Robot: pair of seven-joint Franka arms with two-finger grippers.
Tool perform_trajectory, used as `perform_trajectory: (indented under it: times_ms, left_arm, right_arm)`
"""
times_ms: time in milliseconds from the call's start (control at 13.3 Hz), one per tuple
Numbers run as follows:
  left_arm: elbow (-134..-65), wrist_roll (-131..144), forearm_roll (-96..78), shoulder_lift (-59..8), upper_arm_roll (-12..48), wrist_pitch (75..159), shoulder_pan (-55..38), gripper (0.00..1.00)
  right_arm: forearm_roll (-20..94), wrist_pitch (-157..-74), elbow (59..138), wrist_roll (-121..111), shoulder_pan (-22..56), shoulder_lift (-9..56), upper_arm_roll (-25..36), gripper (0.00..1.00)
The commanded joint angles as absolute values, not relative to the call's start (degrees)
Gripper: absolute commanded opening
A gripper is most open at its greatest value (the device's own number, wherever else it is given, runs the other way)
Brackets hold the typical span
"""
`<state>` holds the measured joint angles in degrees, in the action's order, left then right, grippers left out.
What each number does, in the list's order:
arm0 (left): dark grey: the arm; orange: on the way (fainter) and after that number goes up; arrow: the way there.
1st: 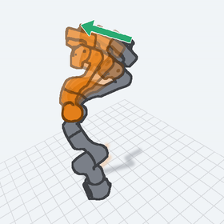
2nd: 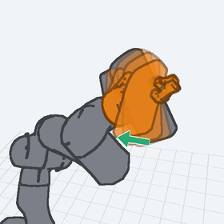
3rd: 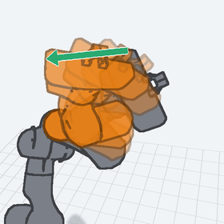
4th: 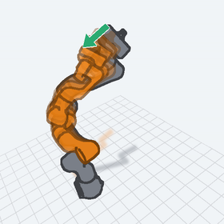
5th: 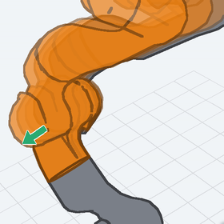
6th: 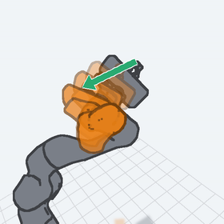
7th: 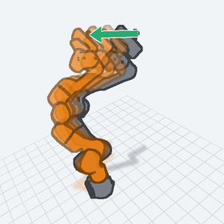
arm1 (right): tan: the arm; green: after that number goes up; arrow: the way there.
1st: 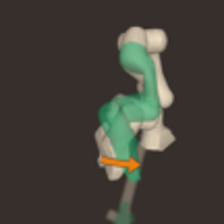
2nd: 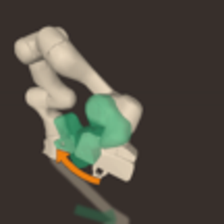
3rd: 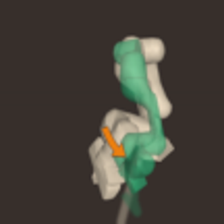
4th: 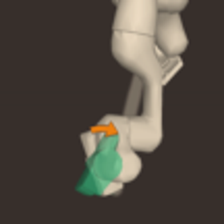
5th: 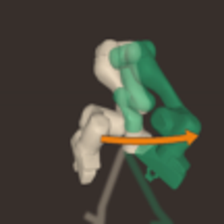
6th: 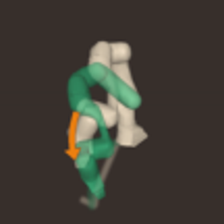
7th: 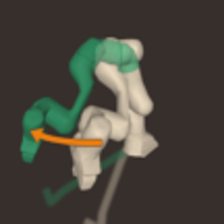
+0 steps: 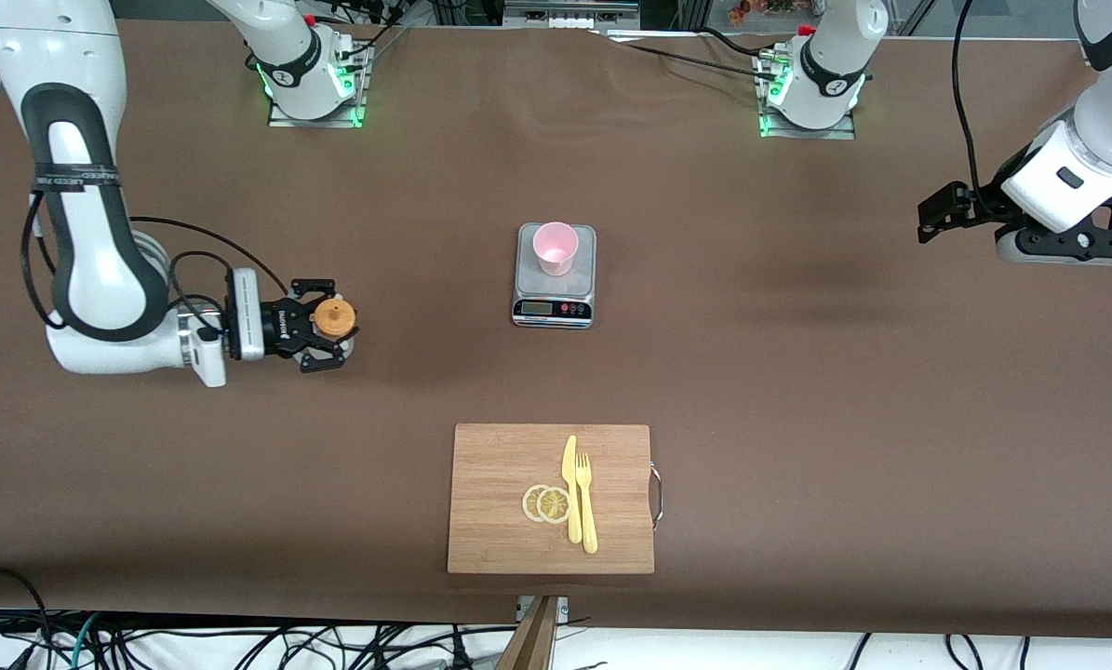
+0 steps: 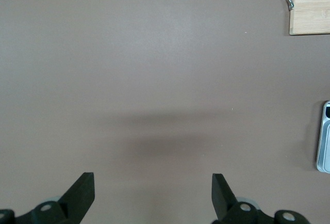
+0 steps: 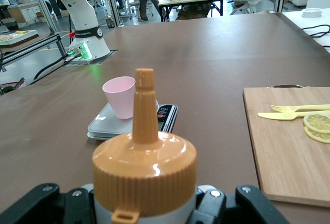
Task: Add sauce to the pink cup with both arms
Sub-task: 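Lift the squeeze bottle and carry it toward the pink cup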
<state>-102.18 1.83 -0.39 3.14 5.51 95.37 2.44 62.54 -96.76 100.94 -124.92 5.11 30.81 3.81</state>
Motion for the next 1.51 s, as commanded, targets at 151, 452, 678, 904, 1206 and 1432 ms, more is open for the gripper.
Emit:
perform_trajectory:
  times_ms: [151,452,678,904,1206,1432]
  left_arm:
    - [-100.4,0.9,0.7,2.3,6.1,94.0,3.0,1.0]
    - [-100.4,0.9,0.7,2.3,6.3,94.0,3.0,1.0]
    - [-100.4,0.9,0.7,2.3,6.2,94.0,3.0,1.0]
    - [-100.4,0.9,0.7,2.3,6.2,94.0,3.0,1.0]
    - [-100.4,0.9,0.7,2.3,6.1,94.0,3.0,1.0]
    - [-100.4,0.9,0.7,2.3,6.2,94.0,3.0,1.0]
  right_arm:
    - [64.5,-102.8,106.7,-118.8,10.2,24.6,4.6,0.28]
    - [64.5,-109.8,114.2,-114.7,14.5,18.6,4.6,0.28]
    - [64.5,-113.1,117.0,-114.0,17.0,16.8,4.6,0.28]
    - [64.3,-119.0,118.7,-111.0,22.0,15.8,4.7,0.28]
    - [63.2,-125.5,120.1,-104.5,28.2,15.5,4.8,0.28]
    - [58.9,-128.8,120.1,-95.9,32.8,14.4,4.9,0.28]
